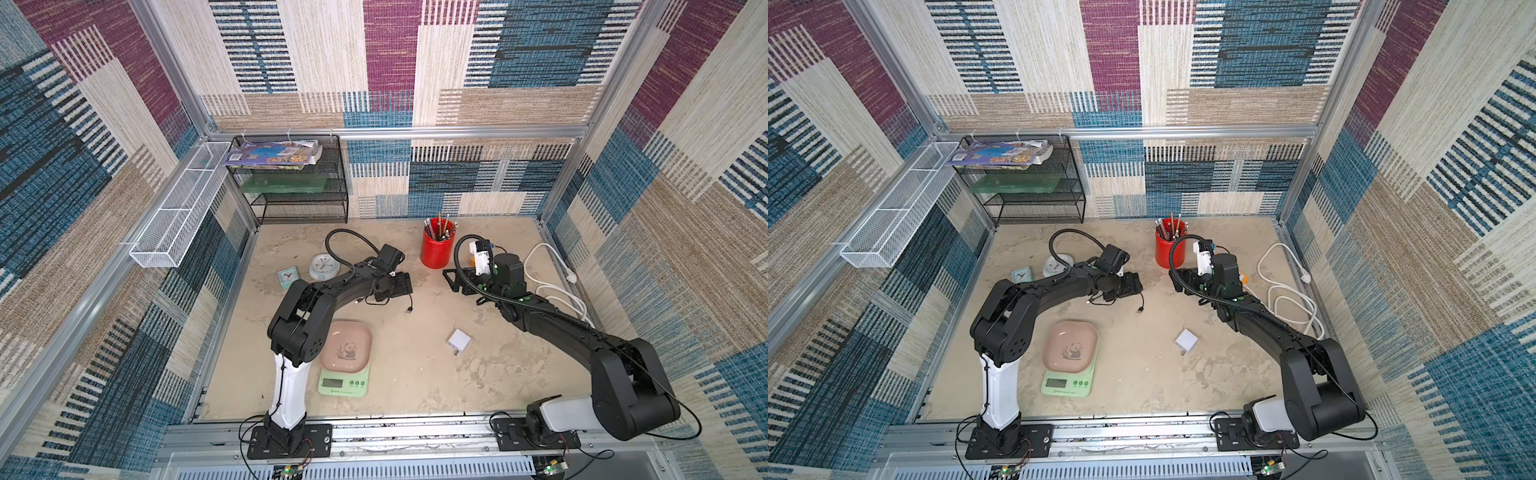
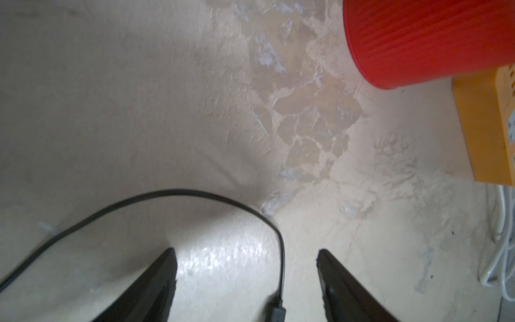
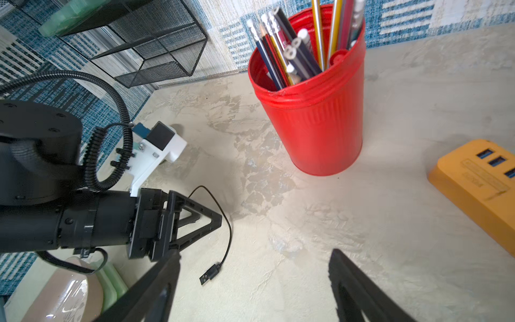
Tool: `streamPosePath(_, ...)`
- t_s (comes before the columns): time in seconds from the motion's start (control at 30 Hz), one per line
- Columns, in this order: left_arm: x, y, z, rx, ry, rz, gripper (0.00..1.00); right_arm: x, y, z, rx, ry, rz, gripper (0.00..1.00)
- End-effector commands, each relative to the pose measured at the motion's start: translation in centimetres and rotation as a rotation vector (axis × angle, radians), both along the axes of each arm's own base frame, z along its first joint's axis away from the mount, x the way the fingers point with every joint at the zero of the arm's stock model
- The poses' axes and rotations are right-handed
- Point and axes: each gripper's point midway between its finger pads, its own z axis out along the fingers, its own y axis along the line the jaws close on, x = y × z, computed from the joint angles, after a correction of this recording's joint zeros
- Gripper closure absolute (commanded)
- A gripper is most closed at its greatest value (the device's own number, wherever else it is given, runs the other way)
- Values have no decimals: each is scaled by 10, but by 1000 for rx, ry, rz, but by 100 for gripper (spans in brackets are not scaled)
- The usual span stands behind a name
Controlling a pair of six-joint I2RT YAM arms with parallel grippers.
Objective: Charge the electronic scale
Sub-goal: Pick up the charging cable from the center of the board.
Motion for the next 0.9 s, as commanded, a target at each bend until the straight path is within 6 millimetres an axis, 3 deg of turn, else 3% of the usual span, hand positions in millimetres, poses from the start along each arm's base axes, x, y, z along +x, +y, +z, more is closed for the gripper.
streamPosePath(0.0,8,-3,-2,-22,10,71,26,-1,1,10,51,-30,30,18)
streamPosePath(0.17,18,-8,-6,-34,8,99,44,-6,-6,13,69,-48,26,19)
streamPosePath(0.33,27,-17,-6,-64,2,98,74,-9,-8,16,85,-56,36,21)
streamPosePath(0.47,27,-28,11,-132,-23,63,94,-13,-7,20,100,-62,60,23)
streamPosePath(0.6,18,-44,48,-250,-58,-20,100,-24,-2,31,130,-92,115,25)
streamPosePath(0.87,-24,-72,164,-536,-182,-293,100,-65,23,78,189,-232,320,27)
